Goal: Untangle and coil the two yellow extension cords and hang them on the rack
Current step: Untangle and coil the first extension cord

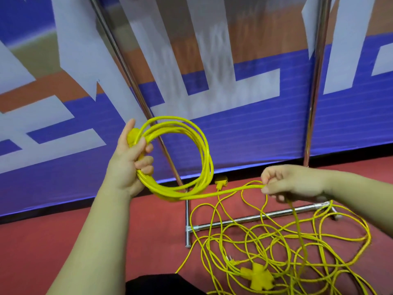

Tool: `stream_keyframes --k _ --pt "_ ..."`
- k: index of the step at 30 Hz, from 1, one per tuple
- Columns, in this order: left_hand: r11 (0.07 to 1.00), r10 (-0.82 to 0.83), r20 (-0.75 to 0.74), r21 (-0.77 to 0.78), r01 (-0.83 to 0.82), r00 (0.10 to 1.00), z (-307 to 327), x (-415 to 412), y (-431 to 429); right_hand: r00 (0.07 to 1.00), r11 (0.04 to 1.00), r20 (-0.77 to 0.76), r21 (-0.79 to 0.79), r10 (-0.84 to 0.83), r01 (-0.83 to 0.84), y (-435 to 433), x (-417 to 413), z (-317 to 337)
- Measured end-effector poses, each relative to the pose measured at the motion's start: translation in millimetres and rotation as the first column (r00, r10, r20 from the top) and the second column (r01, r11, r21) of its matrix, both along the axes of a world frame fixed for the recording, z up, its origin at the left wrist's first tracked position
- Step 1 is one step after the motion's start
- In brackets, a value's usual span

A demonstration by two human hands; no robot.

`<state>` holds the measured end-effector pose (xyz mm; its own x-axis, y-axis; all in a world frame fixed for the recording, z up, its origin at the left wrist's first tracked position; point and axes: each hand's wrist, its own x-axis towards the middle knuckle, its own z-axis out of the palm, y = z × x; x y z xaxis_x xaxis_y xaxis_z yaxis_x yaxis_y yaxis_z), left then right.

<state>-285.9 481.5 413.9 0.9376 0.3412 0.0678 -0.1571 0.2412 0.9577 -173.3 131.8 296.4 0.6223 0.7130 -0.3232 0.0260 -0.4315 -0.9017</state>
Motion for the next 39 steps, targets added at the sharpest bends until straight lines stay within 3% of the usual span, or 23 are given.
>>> stream_keyframes --k 2,6,8,10,13,18,25,29,37,39 --pt "0.972 -0.07 -0.093 0.218 0.089 0.993 -7 -1 -10 0.988 0.986 -0.131 0.132 -0.081 0.098 3 -1 9" --pt "0.78 -0.237 -0.285 0.514 0.357 0.929 -21 3 -51 0.975 0.951 -0.042 0.213 -0.219 0.223 18 -8 23" --pt "0.648 -0.224 -0.316 0.659 0.383 0.922 -29 6 -72 0.955 0.929 0.014 0.235 -0.297 0.286 24 -10 32" --pt "0.585 -0.168 -0.323 0.728 0.358 0.931 -38 9 -89 0.93 0.901 0.053 0.272 -0.364 0.337 27 -12 40" --pt "0.676 -0.109 -0.333 0.665 0.316 0.936 -48 11 -110 0.902 0.87 0.082 0.313 -0.424 0.38 24 -13 49" --pt "0.895 -0.173 -0.339 0.339 0.292 0.925 -50 14 -135 0.868 0.834 0.091 0.343 -0.488 0.432 18 -12 55" --pt "0.911 -0.141 -0.306 0.333 0.245 0.942 -34 24 -157 0.871 0.861 0.191 0.35 -0.452 0.37 5 -13 68" --pt "0.942 -0.031 -0.143 0.326 0.077 0.989 -11 34 -147 0.962 0.871 -0.008 0.423 -0.274 0.251 -9 -14 81" --pt "0.947 0.099 0.033 0.303 -0.104 0.995 29 36 -120 0.982 0.896 -0.171 0.42 -0.08 0.146 -11 -20 39" --pt "0.948 0.132 0.059 0.285 -0.143 0.989 35 35 -110 0.992 0.939 -0.115 0.335 -0.045 0.081 -11 -25 19"
